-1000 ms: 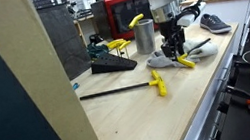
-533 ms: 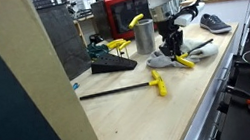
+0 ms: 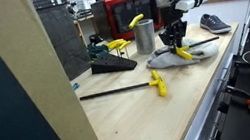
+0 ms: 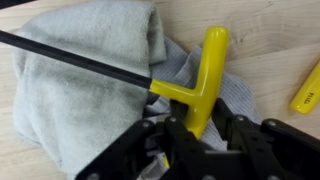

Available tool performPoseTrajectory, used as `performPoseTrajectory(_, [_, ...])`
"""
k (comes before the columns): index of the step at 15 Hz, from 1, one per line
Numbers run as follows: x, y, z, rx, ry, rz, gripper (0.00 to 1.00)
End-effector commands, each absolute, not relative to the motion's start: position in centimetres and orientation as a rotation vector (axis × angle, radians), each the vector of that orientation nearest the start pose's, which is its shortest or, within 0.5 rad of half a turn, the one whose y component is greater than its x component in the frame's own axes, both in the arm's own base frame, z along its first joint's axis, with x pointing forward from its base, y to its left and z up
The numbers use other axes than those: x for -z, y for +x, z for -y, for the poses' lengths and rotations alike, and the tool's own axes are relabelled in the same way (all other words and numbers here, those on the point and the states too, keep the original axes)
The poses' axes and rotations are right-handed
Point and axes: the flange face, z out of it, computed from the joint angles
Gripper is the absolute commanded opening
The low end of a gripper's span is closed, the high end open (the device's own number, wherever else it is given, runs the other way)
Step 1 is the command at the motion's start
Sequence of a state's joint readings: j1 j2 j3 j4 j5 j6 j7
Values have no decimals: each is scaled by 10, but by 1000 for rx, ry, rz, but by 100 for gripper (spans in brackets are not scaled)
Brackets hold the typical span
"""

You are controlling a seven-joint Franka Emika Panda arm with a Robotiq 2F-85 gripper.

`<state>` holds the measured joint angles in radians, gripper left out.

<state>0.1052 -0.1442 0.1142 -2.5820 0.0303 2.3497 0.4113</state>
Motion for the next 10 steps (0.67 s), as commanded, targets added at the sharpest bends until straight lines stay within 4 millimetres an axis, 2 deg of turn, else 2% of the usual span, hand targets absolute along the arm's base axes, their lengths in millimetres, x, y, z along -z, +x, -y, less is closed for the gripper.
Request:
performPoseTrajectory(1, [-332, 405, -77, -60, -3064, -436, 12])
performPoseTrajectory(4, [-346, 405, -73, -27, -3010, -477, 12])
performPoseTrajectory(6, [-348, 405, -72, -20, -2995, -489, 12])
performPoseTrajectory(8, [-341, 405, -74, -63, -2988, -481, 12])
performPoseTrajectory(10, [-330, 402, -76, -131, -2971, -377, 12])
